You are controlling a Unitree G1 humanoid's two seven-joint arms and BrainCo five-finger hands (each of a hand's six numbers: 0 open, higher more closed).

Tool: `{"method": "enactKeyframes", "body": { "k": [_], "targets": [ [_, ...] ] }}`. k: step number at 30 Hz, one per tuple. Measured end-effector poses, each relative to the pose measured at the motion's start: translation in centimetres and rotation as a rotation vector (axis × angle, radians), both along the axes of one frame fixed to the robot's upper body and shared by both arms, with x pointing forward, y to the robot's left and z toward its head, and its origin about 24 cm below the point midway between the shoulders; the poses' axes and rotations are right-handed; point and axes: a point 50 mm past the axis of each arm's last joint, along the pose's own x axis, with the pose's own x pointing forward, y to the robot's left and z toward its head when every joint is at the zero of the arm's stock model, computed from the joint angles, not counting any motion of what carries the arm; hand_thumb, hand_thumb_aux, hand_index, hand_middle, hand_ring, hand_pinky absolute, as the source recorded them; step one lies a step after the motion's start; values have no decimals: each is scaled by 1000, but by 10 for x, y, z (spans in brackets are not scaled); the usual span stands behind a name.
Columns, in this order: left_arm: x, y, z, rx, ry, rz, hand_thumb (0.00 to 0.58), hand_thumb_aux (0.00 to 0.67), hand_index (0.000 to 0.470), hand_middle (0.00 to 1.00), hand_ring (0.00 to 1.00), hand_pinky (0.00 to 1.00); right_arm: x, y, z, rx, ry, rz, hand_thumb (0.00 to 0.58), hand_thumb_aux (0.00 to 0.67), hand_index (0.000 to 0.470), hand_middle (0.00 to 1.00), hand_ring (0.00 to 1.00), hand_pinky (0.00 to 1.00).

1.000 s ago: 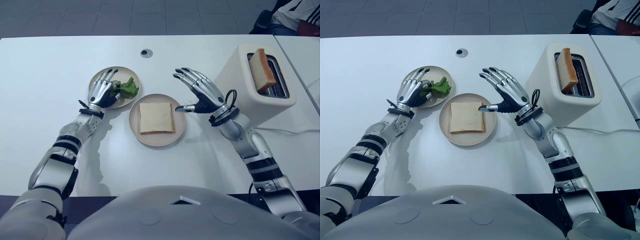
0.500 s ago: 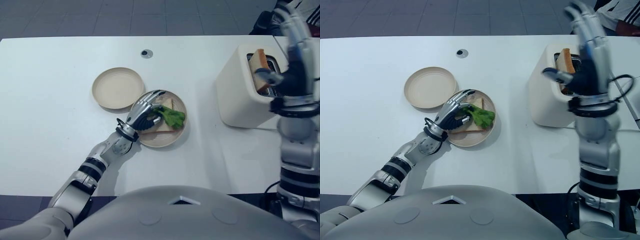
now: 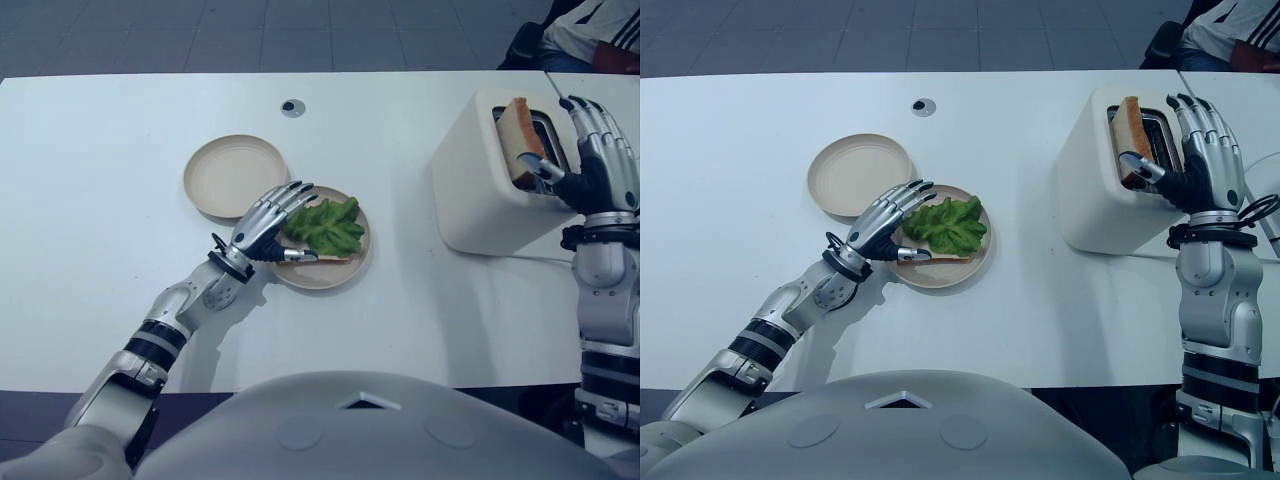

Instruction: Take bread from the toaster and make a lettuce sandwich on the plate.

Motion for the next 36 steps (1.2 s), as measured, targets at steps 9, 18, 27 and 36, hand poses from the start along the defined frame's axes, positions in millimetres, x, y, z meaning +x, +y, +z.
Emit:
{"method": "enactKeyframes", "body": {
  "k": [9, 18, 27, 36],
  "targets": [
    [0, 11, 25, -38, -98, 48, 0, 0, 0, 0, 0, 0, 2, 23, 24, -30, -153, 100, 580, 670, 470, 1000, 1000, 1000],
    [-12, 23, 77, -410, -381, 90, 0, 0, 0, 0, 0, 0, -12, 116, 78, 364, -637, 594, 580, 670, 470, 1000, 1000, 1000],
    [-25, 37, 102, -455, -564, 114, 0, 0, 0, 0, 0, 0, 43, 197, -66, 1106, 284, 719, 580, 670, 470, 1000, 1000, 1000],
    [-28, -7, 38, -152, -237, -140, 464, 370, 260, 0, 0, 0, 40, 216, -115, 1122, 355, 546, 580, 670, 470, 1000, 1000, 1000]
  ]
}}
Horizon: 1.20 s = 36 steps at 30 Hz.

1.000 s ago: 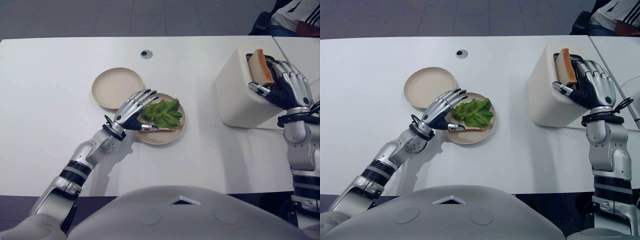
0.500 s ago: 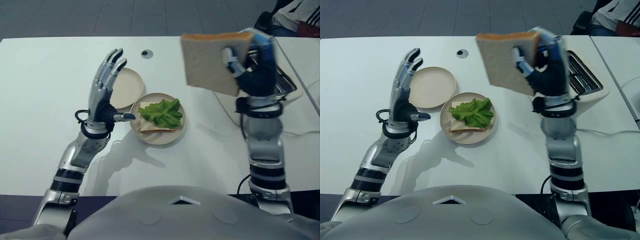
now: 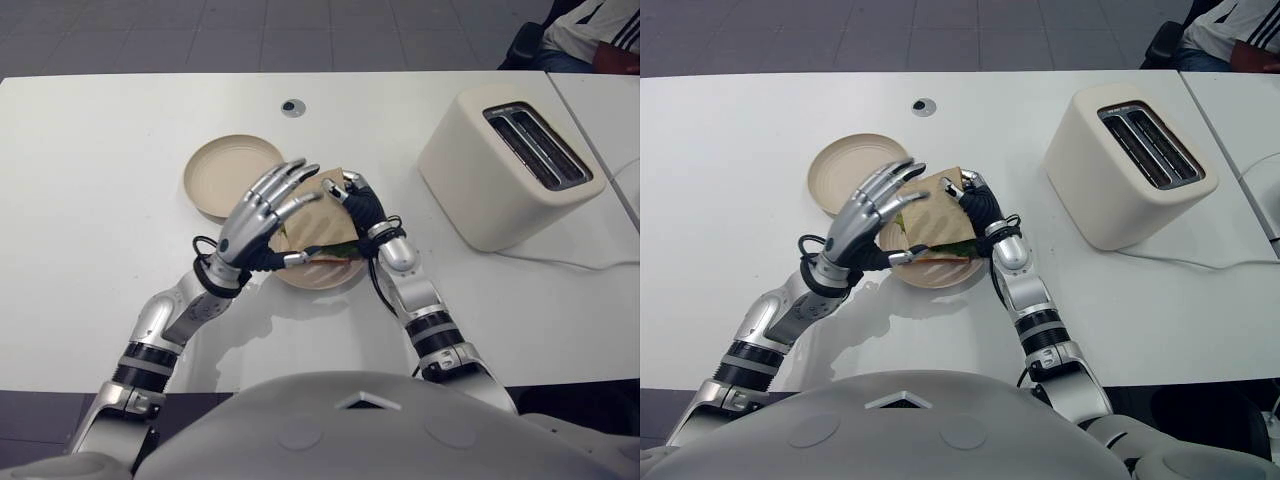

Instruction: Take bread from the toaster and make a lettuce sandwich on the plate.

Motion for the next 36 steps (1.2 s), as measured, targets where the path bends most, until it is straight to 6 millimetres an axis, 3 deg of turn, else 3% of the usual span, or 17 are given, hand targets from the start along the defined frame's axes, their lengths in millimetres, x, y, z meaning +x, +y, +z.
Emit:
{"method": "enactKeyframes", "body": {
  "k": [3, 5, 6, 7, 12, 15, 16, 17, 18, 19, 20, 24, 26, 28, 30, 34, 36],
  "targets": [
    [-6, -10, -32, 162, 176, -100, 500, 420, 295, 0, 0, 0, -12, -6, -2, -88, -48, -42, 580, 670, 470, 1000, 1000, 1000],
    [-4, -11, -40, 205, 226, -135, 558, 539, 378, 0, 0, 0, -18, -10, -3, -142, -68, -56, 580, 670, 470, 1000, 1000, 1000],
    [-2, -12, -42, 221, 240, -152, 558, 539, 378, 0, 0, 0, -20, -14, -4, -165, -71, -67, 377, 273, 192, 376, 376, 376],
    [0, -12, -44, 218, 253, -159, 558, 539, 378, 0, 0, 0, -21, -16, -3, -177, -75, -75, 0, 0, 0, 0, 0, 0],
    [6, -12, -51, 201, 326, -178, 542, 499, 350, 0, 0, 0, -20, -44, 5, -315, -144, -168, 0, 0, 0, 0, 0, 0],
    [6, -9, -54, 210, 356, -169, 542, 499, 350, 0, 0, 0, -5, -96, 54, -365, -405, -474, 0, 0, 0, 0, 0, 0],
    [7, -8, -53, 209, 349, -164, 512, 441, 310, 0, 0, 0, -5, -106, 70, -383, -493, -521, 0, 0, 0, 0, 0, 0],
    [7, -7, -51, 203, 340, -157, 523, 460, 323, 4, 4, 4, -6, -108, 78, -384, -536, -532, 0, 0, 0, 310, 310, 310],
    [7, -5, -47, 173, 329, -138, 568, 575, 404, 200, 200, 200, -9, -107, 82, -384, -562, -519, 108, 66, 46, 1000, 1000, 1000],
    [5, -1, -42, 95, 324, -107, 580, 670, 470, 796, 796, 796, -13, -99, 79, -380, -562, -453, 578, 633, 444, 1000, 1000, 1000],
    [5, 1, -35, 19, 314, -98, 580, 670, 470, 1000, 1000, 1000, -16, -90, 75, -374, -547, -390, 580, 670, 470, 1000, 1000, 1000],
    [0, -8, 35, -496, 159, -240, 580, 670, 470, 1000, 1000, 1000, -27, -67, 71, -277, -503, -173, 580, 670, 470, 1000, 1000, 1000],
    [-7, 4, 56, -631, 151, -290, 580, 670, 470, 1000, 1000, 1000, -34, -61, 72, -220, -484, -67, 580, 670, 470, 1000, 1000, 1000],
    [-18, 36, 63, -657, 240, -292, 580, 670, 470, 1000, 1000, 1000, -56, -46, 71, -135, -448, 205, 580, 670, 470, 1000, 1000, 1000],
    [-26, 61, 38, -489, 423, -206, 580, 670, 470, 1000, 1000, 1000, -84, -34, 61, -114, -391, 466, 580, 670, 470, 1000, 1000, 1000],
    [-70, 93, -46, 37, 933, -91, 580, 670, 470, 1000, 1000, 1000, -133, -18, 26, -190, -231, 884, 580, 670, 470, 1000, 1000, 1000],
    [-63, 83, -51, 115, 916, -137, 580, 670, 470, 1000, 1000, 1000, -137, -13, 11, -238, -180, 939, 580, 670, 470, 1000, 1000, 1000]
  ]
}}
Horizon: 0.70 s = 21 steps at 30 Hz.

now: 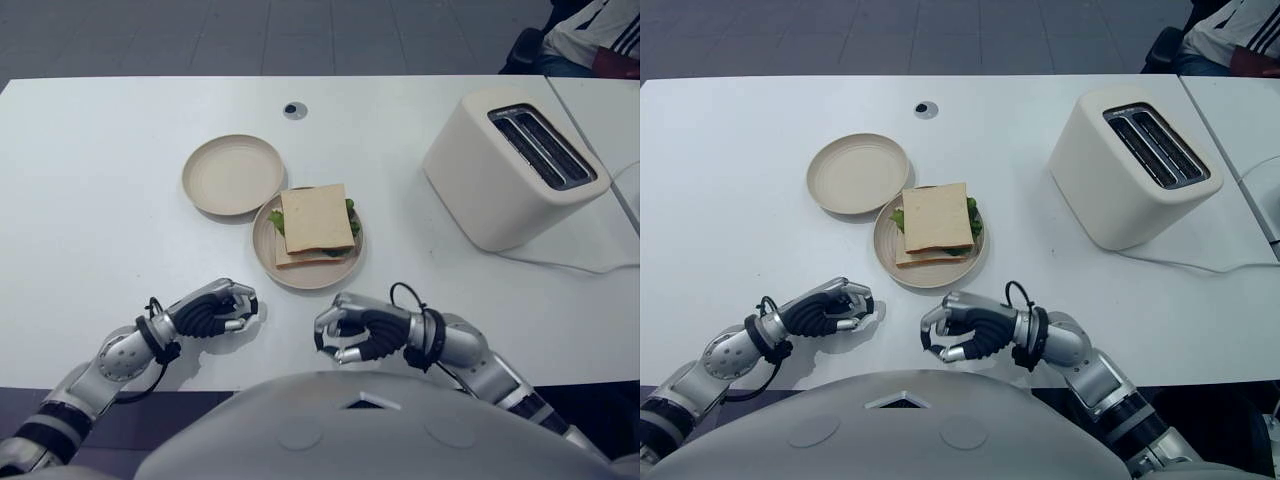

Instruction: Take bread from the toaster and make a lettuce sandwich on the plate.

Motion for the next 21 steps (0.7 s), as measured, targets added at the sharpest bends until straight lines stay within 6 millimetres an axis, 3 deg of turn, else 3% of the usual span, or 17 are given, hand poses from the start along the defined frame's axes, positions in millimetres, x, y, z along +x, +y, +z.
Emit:
{"method": "enactKeyframes", "body": {
  "k": [3, 6, 9, 13, 14, 15, 16, 17, 18, 21],
  "targets": [
    [27, -50, -10, -57, -121, -36, 580, 670, 470, 1000, 1000, 1000, 11, 3, -12, -59, -27, -60, 580, 670, 470, 1000, 1000, 1000],
    [64, -87, -15, -58, -271, 60, 580, 670, 470, 1000, 1000, 1000, 37, -5, -17, -129, -92, -250, 580, 670, 470, 1000, 1000, 1000],
    [89, -109, -16, -70, -356, 150, 580, 670, 470, 1000, 1000, 1000, 64, -19, -23, -196, -155, -490, 580, 670, 470, 1000, 1000, 1000],
    [98, -116, -17, -89, -409, 199, 580, 670, 470, 1000, 1000, 1000, 77, -26, -28, -208, -192, -633, 580, 670, 470, 1000, 1000, 1000],
    [97, -116, -16, -117, -421, 213, 542, 499, 350, 1000, 1000, 1000, 78, -26, -28, -201, -192, -650, 579, 638, 448, 1000, 1000, 1000],
    [95, -115, -14, -155, -427, 226, 456, 360, 253, 1000, 1000, 1000, 79, -26, -27, -185, -188, -658, 509, 436, 306, 898, 898, 898],
    [88, -116, -9, -238, -426, 222, 148, 92, 65, 357, 357, 357, 79, -27, -26, -147, -169, -677, 156, 97, 68, 0, 0, 0],
    [83, -115, -1, -343, -417, 232, 0, 0, 0, 0, 0, 0, 80, -29, -21, -94, -161, -696, 0, 0, 0, 0, 0, 0],
    [75, -115, 7, -453, -406, 242, 0, 0, 0, 0, 0, 0, 81, -33, -13, -24, -160, -717, 0, 0, 0, 0, 0, 0],
    [53, -104, 38, -812, -387, 334, 0, 0, 0, 0, 0, 0, 84, -51, 36, 331, -235, -814, 0, 0, 0, 0, 0, 0]
  ]
}}
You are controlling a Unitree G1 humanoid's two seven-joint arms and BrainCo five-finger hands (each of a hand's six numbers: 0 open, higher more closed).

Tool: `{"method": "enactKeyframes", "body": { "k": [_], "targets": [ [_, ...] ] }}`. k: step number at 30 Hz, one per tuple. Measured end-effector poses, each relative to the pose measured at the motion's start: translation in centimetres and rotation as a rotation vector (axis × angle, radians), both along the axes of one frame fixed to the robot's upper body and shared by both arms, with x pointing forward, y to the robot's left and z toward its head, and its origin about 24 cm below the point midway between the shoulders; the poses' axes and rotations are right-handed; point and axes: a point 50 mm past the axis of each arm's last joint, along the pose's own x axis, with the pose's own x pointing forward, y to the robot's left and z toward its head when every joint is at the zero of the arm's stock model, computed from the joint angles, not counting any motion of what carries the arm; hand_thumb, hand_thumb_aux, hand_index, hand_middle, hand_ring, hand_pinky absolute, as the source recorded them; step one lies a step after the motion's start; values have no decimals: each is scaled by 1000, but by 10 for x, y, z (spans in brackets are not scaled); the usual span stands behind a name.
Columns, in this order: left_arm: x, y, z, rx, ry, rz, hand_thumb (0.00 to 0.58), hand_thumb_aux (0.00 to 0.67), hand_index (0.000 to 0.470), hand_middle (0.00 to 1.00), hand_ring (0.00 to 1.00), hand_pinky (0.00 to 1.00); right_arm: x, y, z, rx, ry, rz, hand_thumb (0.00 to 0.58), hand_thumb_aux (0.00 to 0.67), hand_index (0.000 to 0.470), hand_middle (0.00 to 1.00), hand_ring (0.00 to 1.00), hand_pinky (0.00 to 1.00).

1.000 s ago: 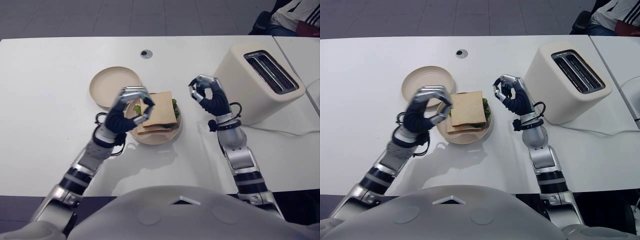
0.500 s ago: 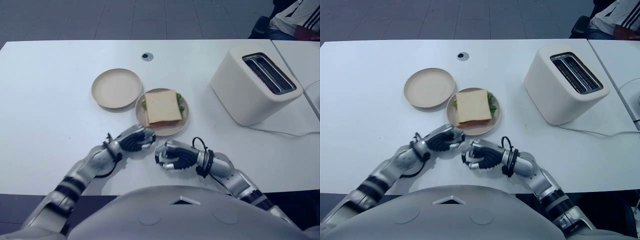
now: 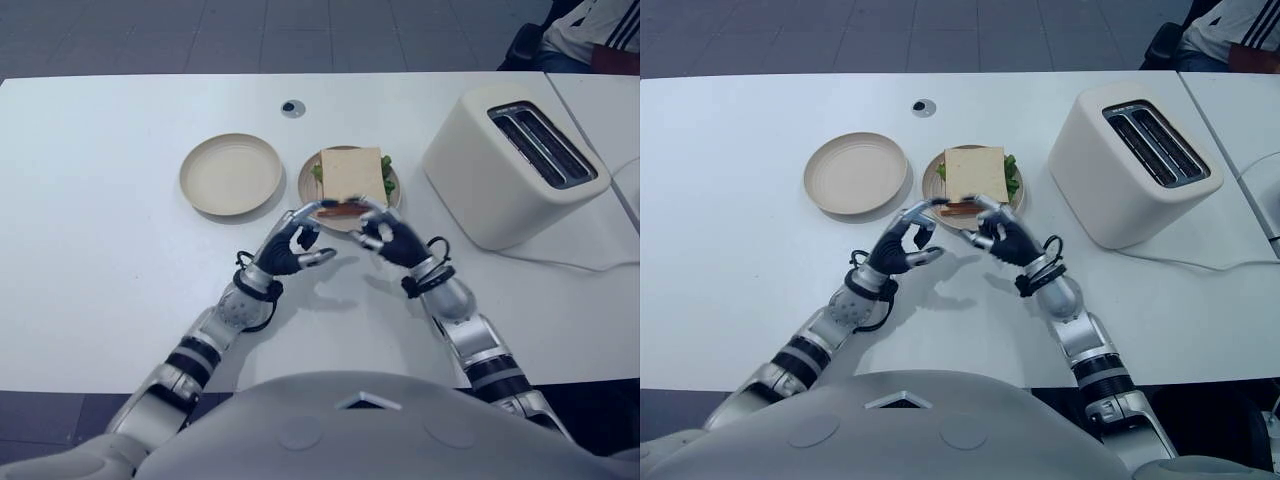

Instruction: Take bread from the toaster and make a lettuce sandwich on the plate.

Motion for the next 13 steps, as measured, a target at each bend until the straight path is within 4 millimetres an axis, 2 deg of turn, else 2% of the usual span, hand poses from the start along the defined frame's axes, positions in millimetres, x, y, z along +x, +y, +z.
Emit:
{"method": "enactKeyframes", "body": {
  "k": [1, 2, 3, 5, 7, 13],
  "targets": [
    [0, 9, 15, -102, -32, 35, 0, 0, 0, 0, 0, 0, 0, -8, 19, 118, -83, -48, 0, 0, 0, 0, 0, 0],
    [6, 17, 23, -148, -48, 77, 0, 0, 0, 0, 0, 0, 1, -14, 29, 176, -134, -99, 0, 0, 0, 0, 0, 0],
    [11, 20, 23, -144, -44, 117, 0, 0, 0, 0, 0, 0, 3, -19, 30, 196, -140, -142, 0, 0, 0, 0, 0, 0],
    [28, 19, 8, -78, 38, 200, 0, 0, 0, 0, 0, 0, 11, -23, 14, 195, -49, -215, 0, 0, 0, 0, 0, 0],
    [34, 10, -6, -41, 99, 240, 0, 0, 0, 0, 0, 0, 13, -21, -6, 163, 45, -235, 0, 0, 0, 0, 0, 0],
    [36, 5, -19, -141, 173, 365, 0, 0, 0, 0, 0, 0, 13, -19, -14, 122, 59, -234, 0, 0, 0, 0, 0, 0]
  ]
}}
